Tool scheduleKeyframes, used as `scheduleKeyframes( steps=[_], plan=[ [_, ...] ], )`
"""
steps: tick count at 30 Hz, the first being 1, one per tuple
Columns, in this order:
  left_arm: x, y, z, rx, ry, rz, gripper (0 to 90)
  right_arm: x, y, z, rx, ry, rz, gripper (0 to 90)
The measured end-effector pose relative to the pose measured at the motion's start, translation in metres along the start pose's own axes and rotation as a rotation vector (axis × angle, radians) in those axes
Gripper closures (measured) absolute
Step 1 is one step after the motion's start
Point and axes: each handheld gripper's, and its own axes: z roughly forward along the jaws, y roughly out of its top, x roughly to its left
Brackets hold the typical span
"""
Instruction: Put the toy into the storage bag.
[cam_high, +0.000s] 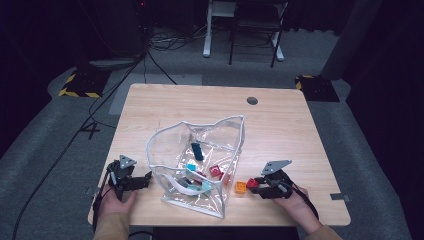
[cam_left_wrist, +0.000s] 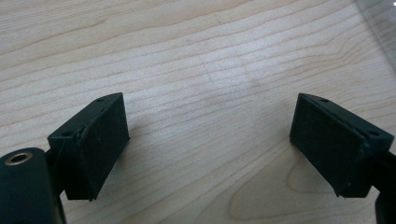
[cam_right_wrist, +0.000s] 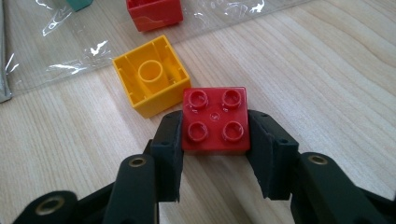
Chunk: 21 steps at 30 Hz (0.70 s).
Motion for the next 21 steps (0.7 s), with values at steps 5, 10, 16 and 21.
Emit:
scheduleKeyframes(
  steps=[5, 10, 16, 21],
  plan=[
    [0.000, 0.000, 0.000, 0.001, 0.000, 0.001, 11.9, 0.001, 0.001, -0.002, -0.006, -0.004, -0.004, 58.6],
    [0.000, 0.000, 0.000, -0.001, 0.004, 0.001, 12.4, -0.004, 0.005, -0.016, -0.050, 0.010, 0.033, 58.6],
    [0.000, 0.000, 0.000, -0.001, 0.003, -0.001, 12.5, -0.003, 0.014, -0.036, -0.027, -0.003, 0.001, 58.6],
    [0.000, 0.000, 0.000, -0.001, 0.004, 0.000, 12.5, -0.016, 0.022, -0.064, -0.052, 0.014, 0.038, 58.5]
  ],
)
